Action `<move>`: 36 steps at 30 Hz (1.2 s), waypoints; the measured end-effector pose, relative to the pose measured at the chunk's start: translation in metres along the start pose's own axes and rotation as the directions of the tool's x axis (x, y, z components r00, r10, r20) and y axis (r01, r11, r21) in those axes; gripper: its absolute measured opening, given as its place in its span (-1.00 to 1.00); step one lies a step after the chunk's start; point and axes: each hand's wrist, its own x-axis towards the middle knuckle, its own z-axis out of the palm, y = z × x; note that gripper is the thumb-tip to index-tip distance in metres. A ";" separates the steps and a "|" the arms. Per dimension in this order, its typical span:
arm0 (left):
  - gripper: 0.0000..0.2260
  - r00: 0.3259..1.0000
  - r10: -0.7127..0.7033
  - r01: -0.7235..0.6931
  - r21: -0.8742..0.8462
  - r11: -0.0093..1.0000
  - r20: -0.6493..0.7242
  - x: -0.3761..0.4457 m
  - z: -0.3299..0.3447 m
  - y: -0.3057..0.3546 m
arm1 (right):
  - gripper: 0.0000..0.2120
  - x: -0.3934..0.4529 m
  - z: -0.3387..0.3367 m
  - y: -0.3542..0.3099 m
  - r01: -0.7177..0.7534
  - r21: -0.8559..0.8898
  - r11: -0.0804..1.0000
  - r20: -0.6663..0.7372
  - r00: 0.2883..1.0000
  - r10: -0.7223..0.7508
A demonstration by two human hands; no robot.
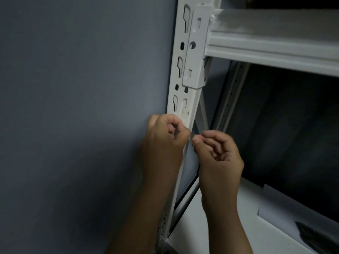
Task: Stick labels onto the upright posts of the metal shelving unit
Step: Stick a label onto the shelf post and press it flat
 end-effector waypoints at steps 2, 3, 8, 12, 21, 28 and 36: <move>-0.88 1.000 -0.017 0.017 0.005 1.000 0.018 0.000 0.000 0.001 | -0.82 0.000 0.000 0.000 -0.003 0.005 1.000 0.001 1.000 0.003; -0.85 0.999 -0.027 0.026 0.007 1.000 0.030 0.000 0.000 0.001 | -0.82 0.000 0.000 0.000 -0.005 0.008 1.000 0.003 1.000 0.005; -0.87 0.996 -0.056 0.059 -0.038 0.998 0.076 -0.005 -0.005 0.003 | -0.82 -0.001 -0.001 0.000 -0.021 0.020 1.000 0.010 1.000 0.021; -0.95 0.990 -0.102 0.113 -0.109 0.988 0.098 -0.007 -0.010 0.003 | -0.83 -0.002 -0.001 -0.002 -0.025 0.030 0.999 0.010 1.000 0.025; -0.89 0.922 -0.172 0.298 -0.351 0.888 0.348 -0.009 -0.021 0.004 | -0.83 -0.004 0.001 -0.011 -0.045 0.079 0.996 0.042 0.998 0.042; -0.87 0.898 -0.139 0.323 -0.409 0.853 0.418 -0.008 -0.025 0.007 | -0.79 -0.005 0.002 -0.015 -0.043 0.083 0.996 0.102 0.994 0.035; -0.89 0.882 -0.076 0.260 -0.346 0.901 0.466 -0.008 -0.030 0.003 | -0.84 -0.002 -0.003 -0.015 -0.009 0.050 0.999 0.170 0.985 0.000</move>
